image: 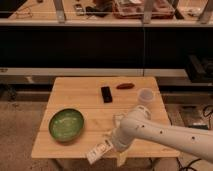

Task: Place the bottle in the ceramic bowl

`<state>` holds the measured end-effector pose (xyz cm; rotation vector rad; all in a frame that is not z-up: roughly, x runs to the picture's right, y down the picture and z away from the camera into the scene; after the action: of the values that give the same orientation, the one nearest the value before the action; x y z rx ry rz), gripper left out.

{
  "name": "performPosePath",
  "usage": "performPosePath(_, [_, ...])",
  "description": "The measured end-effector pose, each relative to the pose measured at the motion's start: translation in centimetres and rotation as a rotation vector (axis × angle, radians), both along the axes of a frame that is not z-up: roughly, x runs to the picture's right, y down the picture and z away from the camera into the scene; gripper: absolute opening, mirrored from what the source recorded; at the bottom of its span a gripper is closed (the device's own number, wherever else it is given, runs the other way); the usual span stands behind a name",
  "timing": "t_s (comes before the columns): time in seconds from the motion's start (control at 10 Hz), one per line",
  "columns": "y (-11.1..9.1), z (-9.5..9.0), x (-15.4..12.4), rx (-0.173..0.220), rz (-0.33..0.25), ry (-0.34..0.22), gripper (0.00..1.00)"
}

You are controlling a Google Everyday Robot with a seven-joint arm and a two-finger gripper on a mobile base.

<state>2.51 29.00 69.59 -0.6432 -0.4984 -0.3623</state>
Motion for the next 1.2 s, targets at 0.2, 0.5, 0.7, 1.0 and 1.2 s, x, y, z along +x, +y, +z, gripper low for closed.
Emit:
performPosePath(0.2, [1.1,1.0,-1.1,0.006,-0.005,-0.005,0.8])
performPosePath(0.5, [0.9,2.7,-2.6,0.015,-0.018,-0.004,0.8])
performPosePath(0.7, [0.5,4.2,-3.4,0.022,-0.029,0.006,0.76])
performPosePath(1.0, [1.1,5.6,-4.6,-0.006,-0.041,0.0,0.47])
performPosePath(1.2, [1.3,5.8,-5.3,-0.038,-0.032,-0.011,0.25])
